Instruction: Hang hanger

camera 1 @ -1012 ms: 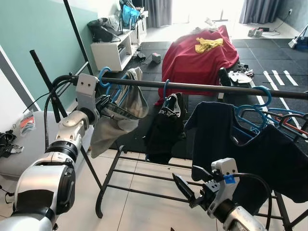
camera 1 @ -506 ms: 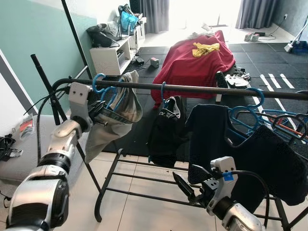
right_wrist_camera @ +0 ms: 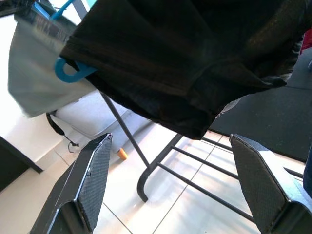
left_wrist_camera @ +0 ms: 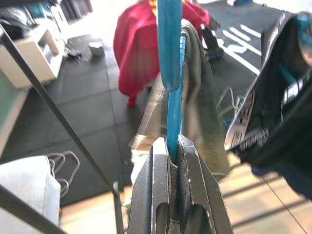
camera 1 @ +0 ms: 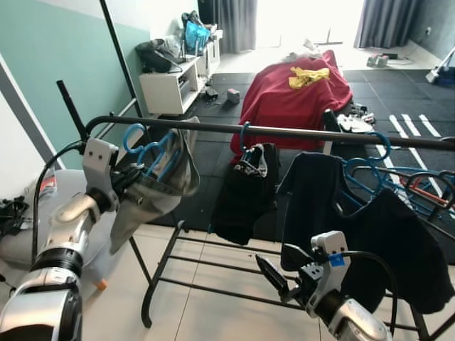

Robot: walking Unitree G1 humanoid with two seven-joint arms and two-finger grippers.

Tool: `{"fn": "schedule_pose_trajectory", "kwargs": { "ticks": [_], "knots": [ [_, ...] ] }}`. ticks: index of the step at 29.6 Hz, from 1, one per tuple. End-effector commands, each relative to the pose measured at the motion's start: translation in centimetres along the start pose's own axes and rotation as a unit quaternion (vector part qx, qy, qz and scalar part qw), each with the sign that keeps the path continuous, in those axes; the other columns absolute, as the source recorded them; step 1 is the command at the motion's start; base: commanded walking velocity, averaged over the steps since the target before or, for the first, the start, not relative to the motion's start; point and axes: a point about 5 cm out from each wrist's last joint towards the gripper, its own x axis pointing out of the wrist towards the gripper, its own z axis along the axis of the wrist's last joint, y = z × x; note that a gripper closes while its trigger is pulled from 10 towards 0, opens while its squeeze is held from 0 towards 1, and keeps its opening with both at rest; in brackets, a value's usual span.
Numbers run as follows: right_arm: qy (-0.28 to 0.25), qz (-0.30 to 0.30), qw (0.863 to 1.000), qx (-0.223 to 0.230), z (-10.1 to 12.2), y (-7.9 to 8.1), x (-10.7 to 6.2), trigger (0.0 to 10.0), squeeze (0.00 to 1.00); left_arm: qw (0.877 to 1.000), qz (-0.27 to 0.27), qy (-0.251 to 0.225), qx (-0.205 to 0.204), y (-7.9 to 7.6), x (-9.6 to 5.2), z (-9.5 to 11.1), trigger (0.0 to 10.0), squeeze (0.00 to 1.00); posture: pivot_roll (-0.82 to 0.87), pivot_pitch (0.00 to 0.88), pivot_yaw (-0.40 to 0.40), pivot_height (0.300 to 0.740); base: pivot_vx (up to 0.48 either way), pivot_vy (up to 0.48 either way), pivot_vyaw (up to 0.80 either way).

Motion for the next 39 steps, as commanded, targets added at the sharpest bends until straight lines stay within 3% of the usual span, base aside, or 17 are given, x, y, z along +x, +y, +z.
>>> {"fn": "schedule_pose_trajectory", "kwargs": {
  "ticks": [1, 12, 14, 15, 17, 18, 19, 20, 21, 23, 24, 25, 27, 29, 31, 34, 39],
  "knots": [
    [-0.009, 0.004, 1.000, 0.010, 0.1, 0.0, 0.0, 10.0, 0.00, 0.999, -0.033, 0.029, 0.031, 1.3, -1.7, 0.2, 0.0, 0.00, -0.13, 0.000, 0.062, 0.740, 0.000, 0.000, 0.00],
    [-0.020, 0.015, 0.999, 0.025, 0.5, -0.3, -0.1, 10.0, 0.00, 0.989, -0.113, 0.076, 0.064, 3.2, -5.5, 1.0, 0.0, 0.00, -0.12, 0.000, 0.051, 0.740, 0.000, 0.000, 0.00],
    [-0.021, 0.014, 0.999, 0.030, 0.5, -0.4, -0.1, 10.0, 0.00, 0.987, -0.134, 0.068, 0.051, 3.0, -5.7, 1.4, 0.2, 0.00, -0.11, 0.000, 0.050, 0.740, 0.000, 0.000, 0.00],
    [-0.024, 0.012, 0.999, 0.036, 0.6, -0.5, -0.1, 10.0, 0.00, 0.983, -0.172, 0.058, 0.033, 1.9, -5.5, 1.7, 0.0, 0.00, -0.11, 0.000, 0.049, 0.740, 0.000, 0.000, 0.00],
    [-0.024, 0.012, 0.999, 0.036, 0.6, -0.5, -0.1, 10.0, 0.00, 0.983, -0.172, 0.058, 0.033, 1.9, -5.5, 1.7, 0.0, 0.00, -0.11, 0.000, 0.049, 0.740, 0.000, 0.000, 0.00],
    [-0.029, 0.008, 0.999, 0.044, 0.7, -0.7, -0.1, 10.0, 0.00, 0.976, -0.214, 0.043, 0.010, 0.3, -5.0, 1.8, 2.0, 0.00, -0.11, 0.000, 0.046, 0.740, 0.000, 0.000, 0.00],
    [-0.034, 0.007, 0.998, 0.050, 0.8, -0.8, -0.1, 10.0, 0.00, 0.967, -0.254, 0.026, -0.011, -1.6, -4.5, 1.8, 5.4, 0.00, -0.11, 0.000, 0.043, 0.740, 0.000, 0.000, 0.00],
    [-0.038, 0.006, 0.998, 0.055, 1.0, -1.0, -0.1, 10.0, 0.00, 0.959, -0.281, 0.011, -0.030, -3.3, -3.9, 1.6, 9.8, 0.00, -0.11, 0.000, 0.042, 0.740, 0.000, 0.000, 0.00],
    [-0.042, 0.005, 0.997, 0.058, 1.1, -1.1, -0.2, 10.0, 0.00, 0.953, -0.299, 0.001, -0.043, -4.5, -3.5, 1.6, 9.8, 0.00, -0.11, 0.000, 0.042, 0.740, 0.000, 0.000, 0.00],
    [-0.042, 0.005, 0.997, 0.058, 1.1, -1.1, -0.2, 10.0, 0.00, 0.953, -0.299, 0.001, -0.043, -4.5, -3.5, 1.6, 9.8, 0.00, -0.11, 0.000, 0.042, 0.740, 0.000, 0.000, 0.00],
    [-0.037, -0.001, 0.998, 0.051, 1.2, -1.4, -0.3, 10.0, 0.00, 0.940, -0.332, -0.019, -0.078, -7.7, -2.2, 1.0, 10.0, 0.00, -0.12, 0.000, 0.040, 0.740, 0.000, 0.000, 0.00],
    [-0.037, -0.001, 0.998, 0.051, 1.2, -1.4, -0.3, 10.0, 0.00, 0.940, -0.332, -0.019, -0.078, -7.7, -2.2, 1.0, 10.0, 0.00, -0.12, 0.000, 0.040, 0.740, 0.000, 0.000, 0.00],
    [-0.029, -0.007, 0.999, 0.042, 1.1, -1.6, -0.4, 10.0, 0.00, 0.928, -0.357, -0.030, -0.104, -10.3, -1.2, 0.4, 10.0, 0.00, -0.13, 0.000, 0.034, 0.740, 0.000, 0.000, 0.00],
    [-0.026, -0.009, 0.999, 0.040, 1.1, -1.7, -0.4, 10.0, 0.00, 0.924, -0.365, -0.033, -0.112, -11.2, -0.9, 0.2, 10.0, 0.00, -0.13, 0.000, 0.034, 0.740, 0.000, 0.000, 0.00],
    [-0.019, -0.010, 0.999, 0.038, 0.8, -1.8, -0.4, 10.0, 0.00, 0.909, -0.392, -0.040, -0.136, -13.2, -0.8, -0.1, 10.0, 0.00, -0.14, 0.000, 0.025, 0.740, 0.000, 0.000, 0.00],
    [-0.013, -0.011, 0.999, 0.038, 0.6, -1.9, -0.5, 10.0, 0.00, 0.899, -0.412, -0.027, -0.148, -14.9, -1.3, -0.6, 10.0, 0.00, -0.14, 0.000, 0.017, 0.740, 0.000, 0.000, 0.00],
    [-0.009, -0.013, 0.999, 0.040, 0.5, -2.1, -0.6, 10.0, 0.00, 0.906, -0.397, -0.008, -0.145, -14.7, -1.8, -1.3, 10.0, 0.00, -0.14, 0.000, 0.001, 0.740, 0.000, 0.000, 0.00]
  ]
}}
